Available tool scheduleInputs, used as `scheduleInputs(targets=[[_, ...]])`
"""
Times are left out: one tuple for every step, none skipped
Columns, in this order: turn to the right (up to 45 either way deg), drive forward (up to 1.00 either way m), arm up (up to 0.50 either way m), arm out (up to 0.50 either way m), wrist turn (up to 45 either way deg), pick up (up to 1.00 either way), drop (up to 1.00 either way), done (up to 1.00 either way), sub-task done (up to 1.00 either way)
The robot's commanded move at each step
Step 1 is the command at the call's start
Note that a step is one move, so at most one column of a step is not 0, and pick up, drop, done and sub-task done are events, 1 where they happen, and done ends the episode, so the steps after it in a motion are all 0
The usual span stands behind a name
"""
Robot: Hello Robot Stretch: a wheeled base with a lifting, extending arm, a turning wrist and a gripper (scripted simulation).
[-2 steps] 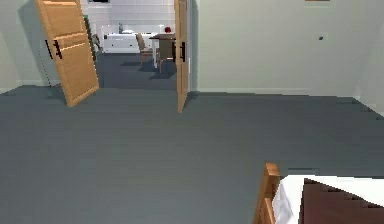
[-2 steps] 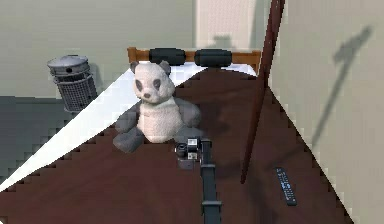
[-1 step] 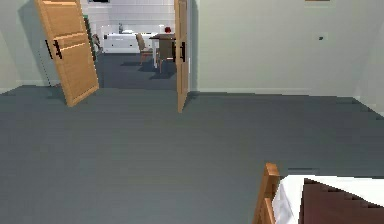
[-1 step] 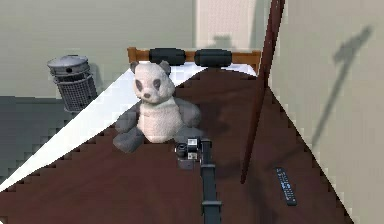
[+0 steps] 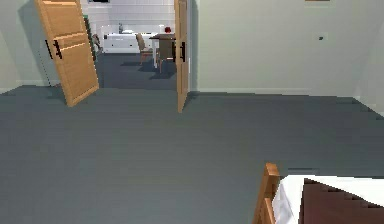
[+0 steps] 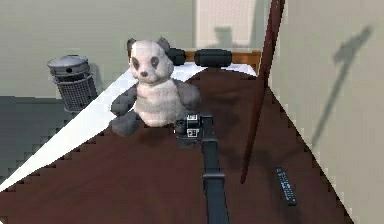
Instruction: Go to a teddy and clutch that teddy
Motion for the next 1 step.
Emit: scheduleInputs(targets=[[0.0,0.00,0.00,0.00,0.0,0.00,0.00,1.00,0.00]])
